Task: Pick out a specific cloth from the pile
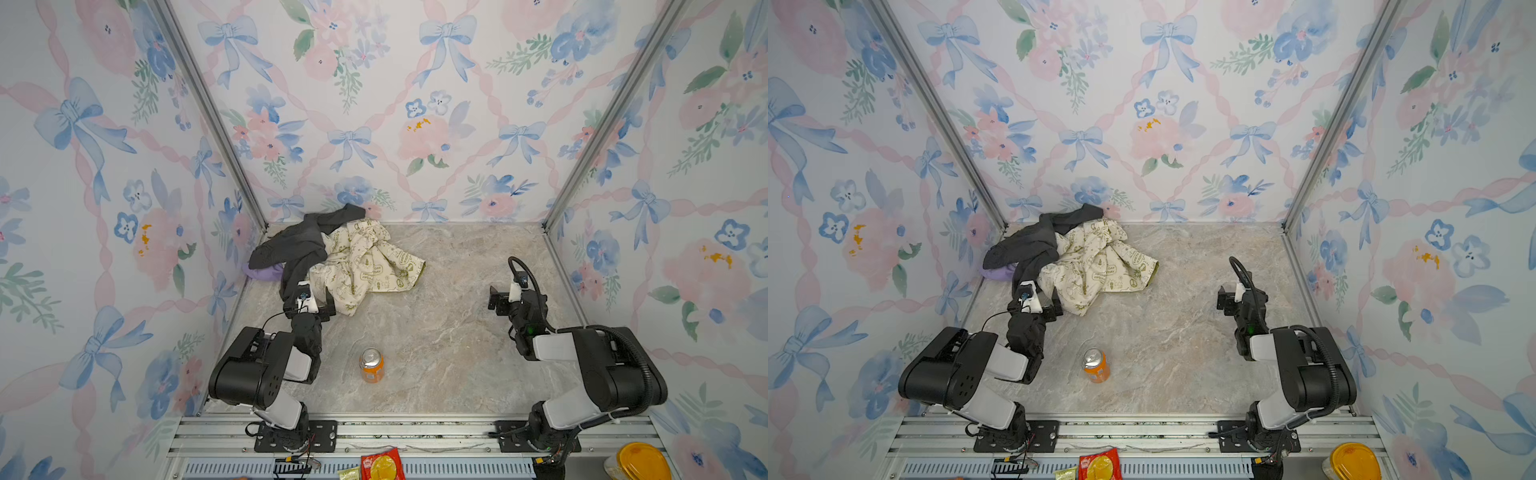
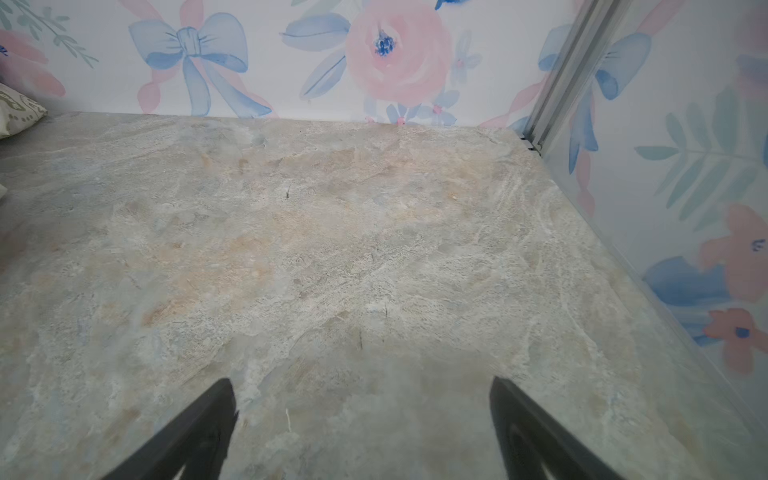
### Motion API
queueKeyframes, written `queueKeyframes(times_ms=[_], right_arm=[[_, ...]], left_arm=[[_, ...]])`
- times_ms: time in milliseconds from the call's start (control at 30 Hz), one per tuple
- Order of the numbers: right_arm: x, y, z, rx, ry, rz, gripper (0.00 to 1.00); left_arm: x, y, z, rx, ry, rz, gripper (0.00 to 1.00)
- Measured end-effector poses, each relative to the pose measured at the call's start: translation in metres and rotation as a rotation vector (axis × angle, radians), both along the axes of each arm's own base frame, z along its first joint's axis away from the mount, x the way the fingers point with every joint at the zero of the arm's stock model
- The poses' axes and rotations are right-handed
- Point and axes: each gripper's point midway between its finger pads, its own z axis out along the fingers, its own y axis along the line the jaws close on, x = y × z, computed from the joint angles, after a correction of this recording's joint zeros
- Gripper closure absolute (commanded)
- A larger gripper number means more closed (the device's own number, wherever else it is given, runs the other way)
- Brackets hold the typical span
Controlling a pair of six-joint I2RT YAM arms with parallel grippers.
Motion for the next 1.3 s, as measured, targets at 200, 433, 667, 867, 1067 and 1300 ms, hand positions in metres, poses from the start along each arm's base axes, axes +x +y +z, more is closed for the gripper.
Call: queueKeyframes(times_ms=[200, 433, 667, 867, 1067, 1300], right_arm=[[0.000, 0.000, 0.000, 0.002, 0.000, -0.001, 0.03], [0.000, 0.000, 0.000, 0.002, 0.000, 0.000, 0.03], [0.000, 0.000, 0.000, 0.002, 0.000, 0.000, 0.03], [0.000, 0.000, 0.000, 0.002, 0.000, -0.001, 0.03], [-0.002, 0.004, 0.001, -0.007, 0.009, 0.012, 0.03], [-0.013, 0.030, 0.041, -0.075, -0.041, 0.068, 0.03]], left_arm=[[0.000, 0.000, 0.000, 0.000, 0.000, 0.000, 0.02], [0.000, 0.000, 0.000, 0.000, 0.000, 0.000, 0.02], [0.001, 0.001, 0.000, -0.001, 0.002, -0.004, 0.02], [0.001, 0.002, -0.001, -0.003, 0.005, -0.009, 0.02], [0.001, 0.002, 0.002, -0.003, -0.001, -0.009, 0.02], [-0.011, -0.002, 0.055, -0.024, -0.097, 0.011, 0.02]])
